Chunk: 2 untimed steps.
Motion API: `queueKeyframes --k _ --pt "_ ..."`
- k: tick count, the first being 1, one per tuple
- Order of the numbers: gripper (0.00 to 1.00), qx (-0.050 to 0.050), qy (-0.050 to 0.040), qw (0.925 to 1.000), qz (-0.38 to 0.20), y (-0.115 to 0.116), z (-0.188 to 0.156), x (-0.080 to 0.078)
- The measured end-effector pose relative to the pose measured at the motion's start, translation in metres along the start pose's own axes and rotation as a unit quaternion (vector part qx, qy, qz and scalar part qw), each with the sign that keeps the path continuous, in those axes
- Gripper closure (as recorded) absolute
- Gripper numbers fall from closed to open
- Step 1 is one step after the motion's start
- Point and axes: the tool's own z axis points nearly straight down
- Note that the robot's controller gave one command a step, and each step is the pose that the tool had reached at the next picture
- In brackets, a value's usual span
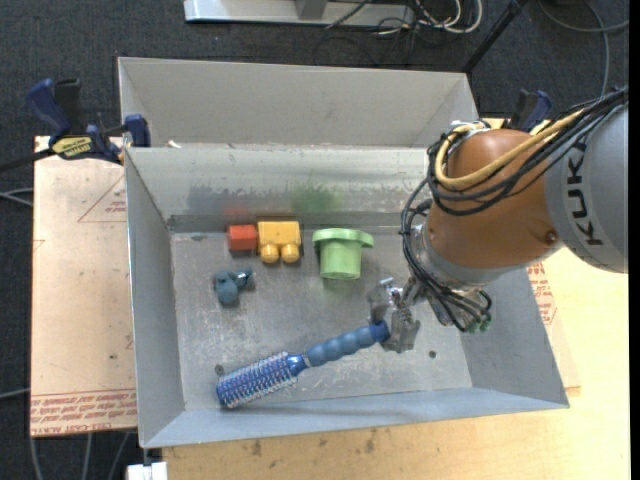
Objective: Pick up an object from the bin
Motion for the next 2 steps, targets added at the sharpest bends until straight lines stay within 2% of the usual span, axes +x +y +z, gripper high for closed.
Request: queueKeyframes --k 1,2 --pt "1.00 0.003 0.0020 0.9997 0.022 -0.0861 -0.0154 -0.0031" --pt "0.00 0.000 0.0034 0.9998 0.018 -0.0806 -0.0143 -0.0035"
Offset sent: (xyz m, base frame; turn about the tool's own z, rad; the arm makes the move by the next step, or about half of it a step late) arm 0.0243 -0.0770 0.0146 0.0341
